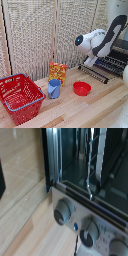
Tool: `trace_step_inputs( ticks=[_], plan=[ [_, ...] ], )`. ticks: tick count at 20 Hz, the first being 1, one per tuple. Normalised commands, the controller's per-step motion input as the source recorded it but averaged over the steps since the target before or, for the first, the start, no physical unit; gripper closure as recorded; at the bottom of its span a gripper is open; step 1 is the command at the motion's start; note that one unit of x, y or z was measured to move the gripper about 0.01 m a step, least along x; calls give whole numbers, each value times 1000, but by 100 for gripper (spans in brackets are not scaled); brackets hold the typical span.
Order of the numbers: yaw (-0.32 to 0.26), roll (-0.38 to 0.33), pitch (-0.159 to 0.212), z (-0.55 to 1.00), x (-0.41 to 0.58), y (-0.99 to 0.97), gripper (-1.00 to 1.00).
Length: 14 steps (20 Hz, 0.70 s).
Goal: Kindly position your hand close to the oven tray's handle. Softly yet firmly grasp the handle using your hand. Slowly and with caution, draw the tray out until it is fully stretched out.
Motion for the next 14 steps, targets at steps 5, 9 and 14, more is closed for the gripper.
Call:
trace_step_inputs(
  ticks=[5, 9, 14],
  plan=[
    [-38, -35, -5, -225, 90, -695, -100],
    [-44, 0, -2, -160, 146, -476, -100],
    [-15, 0, -11, -18, 5, -362, -100]
  ],
)
